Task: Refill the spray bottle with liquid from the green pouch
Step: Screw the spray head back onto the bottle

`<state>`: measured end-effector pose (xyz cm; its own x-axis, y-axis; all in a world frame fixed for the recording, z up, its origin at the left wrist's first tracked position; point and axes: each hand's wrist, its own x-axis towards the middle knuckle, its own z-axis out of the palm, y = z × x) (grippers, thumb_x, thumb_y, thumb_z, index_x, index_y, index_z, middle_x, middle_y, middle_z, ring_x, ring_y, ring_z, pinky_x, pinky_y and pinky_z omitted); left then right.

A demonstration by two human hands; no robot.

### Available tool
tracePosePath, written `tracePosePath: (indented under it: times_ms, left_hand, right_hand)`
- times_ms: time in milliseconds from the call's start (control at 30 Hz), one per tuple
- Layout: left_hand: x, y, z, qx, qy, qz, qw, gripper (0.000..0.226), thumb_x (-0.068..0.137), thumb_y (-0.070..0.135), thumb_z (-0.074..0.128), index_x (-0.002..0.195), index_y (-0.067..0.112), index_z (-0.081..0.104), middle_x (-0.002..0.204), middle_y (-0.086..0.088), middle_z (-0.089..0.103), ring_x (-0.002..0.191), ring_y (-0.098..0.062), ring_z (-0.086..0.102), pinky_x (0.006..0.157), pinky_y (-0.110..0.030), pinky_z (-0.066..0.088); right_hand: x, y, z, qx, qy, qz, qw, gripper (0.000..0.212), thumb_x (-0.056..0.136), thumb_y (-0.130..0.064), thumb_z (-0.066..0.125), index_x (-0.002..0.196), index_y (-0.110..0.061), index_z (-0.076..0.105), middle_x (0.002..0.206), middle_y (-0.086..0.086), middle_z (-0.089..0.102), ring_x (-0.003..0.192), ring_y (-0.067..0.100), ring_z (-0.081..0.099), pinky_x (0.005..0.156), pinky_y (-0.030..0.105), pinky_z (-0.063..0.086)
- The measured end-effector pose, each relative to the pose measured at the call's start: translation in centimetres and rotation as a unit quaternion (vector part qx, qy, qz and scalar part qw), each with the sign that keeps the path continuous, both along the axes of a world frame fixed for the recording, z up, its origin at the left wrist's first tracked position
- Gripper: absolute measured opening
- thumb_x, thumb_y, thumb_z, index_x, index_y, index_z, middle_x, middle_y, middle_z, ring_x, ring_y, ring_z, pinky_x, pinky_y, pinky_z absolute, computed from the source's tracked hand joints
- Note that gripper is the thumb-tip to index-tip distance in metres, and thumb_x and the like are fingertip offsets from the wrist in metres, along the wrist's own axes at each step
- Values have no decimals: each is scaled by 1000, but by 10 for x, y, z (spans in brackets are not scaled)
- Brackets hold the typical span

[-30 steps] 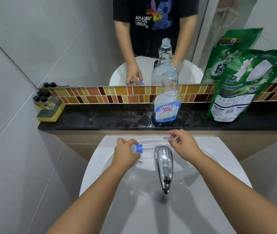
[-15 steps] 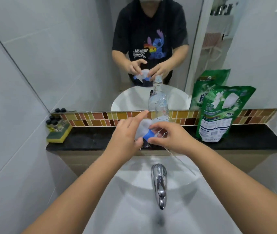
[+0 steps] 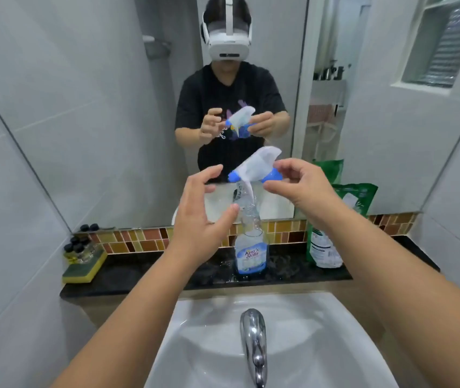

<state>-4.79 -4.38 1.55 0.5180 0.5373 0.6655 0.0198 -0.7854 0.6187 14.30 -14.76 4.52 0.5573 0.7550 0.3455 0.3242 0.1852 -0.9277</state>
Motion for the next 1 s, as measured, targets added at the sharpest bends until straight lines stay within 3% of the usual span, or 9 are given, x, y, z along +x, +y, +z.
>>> tracePosePath:
  times_ms: [100, 200, 300, 500, 667, 833, 1000]
  left_hand:
    - [6, 14, -31, -189, -32, 21, 981, 47, 87, 33, 62, 126, 44, 39, 127, 19, 48, 109, -3, 51, 87, -27, 47]
    - [26, 26, -68, -290, 57, 12, 955, 44, 88, 25, 67, 120, 42, 43, 128, 13, 52, 111, -8, 52, 86, -28, 46]
    - [48, 33, -95, -275, 140, 5, 951, 54, 84, 26, 73, 129, 38, 45, 134, 12, 50, 114, -3, 46, 84, -22, 40]
    - [77, 47, -101, -246, 171, -7, 954, 68, 77, 41, 78, 135, 41, 43, 135, 17, 47, 116, -2, 44, 88, -26, 41]
    - [82, 53, -98, -238, 170, -33, 956, 65, 76, 45, 78, 131, 47, 44, 126, 22, 49, 110, 2, 44, 74, -14, 33]
    - [87, 57, -99, -255, 161, -47, 952, 60, 79, 41, 77, 132, 41, 47, 122, 20, 53, 111, -2, 48, 72, -12, 34]
    - [88, 63, -103, -266, 165, -61, 948, 67, 78, 42, 77, 137, 41, 45, 118, 21, 53, 112, -3, 48, 90, -29, 40]
  right_hand:
    - [8, 9, 28, 102, 103, 10, 989, 37, 66, -9, 79, 97, -19, 63, 89, 1, 66, 79, 11, 60, 69, 21, 50]
    - [8, 21, 53, 197, 158, 28, 967, 37, 67, -6, 72, 100, -15, 57, 89, 1, 64, 72, 7, 59, 63, 19, 48]
    - [3, 38, 71, 268, 195, 46, 943, 33, 70, -1, 67, 99, -12, 56, 82, 0, 65, 67, 6, 60, 61, 19, 48]
    - [-2, 70, 74, 280, 220, 60, 933, 43, 74, -2, 69, 114, -7, 54, 113, 21, 60, 98, 26, 58, 71, 26, 49]
    - [2, 86, 64, 271, 224, 53, 934, 60, 73, -6, 72, 127, 2, 47, 128, 33, 54, 109, 38, 60, 89, 37, 52]
    - [4, 88, 44, 243, 218, 43, 944, 57, 75, -10, 73, 126, 1, 49, 113, 17, 59, 91, 19, 61, 72, 23, 51]
    - [17, 82, 2, 154, 147, 1, 977, 26, 73, -15, 78, 92, -15, 61, 86, -4, 66, 83, 9, 61, 77, 23, 50]
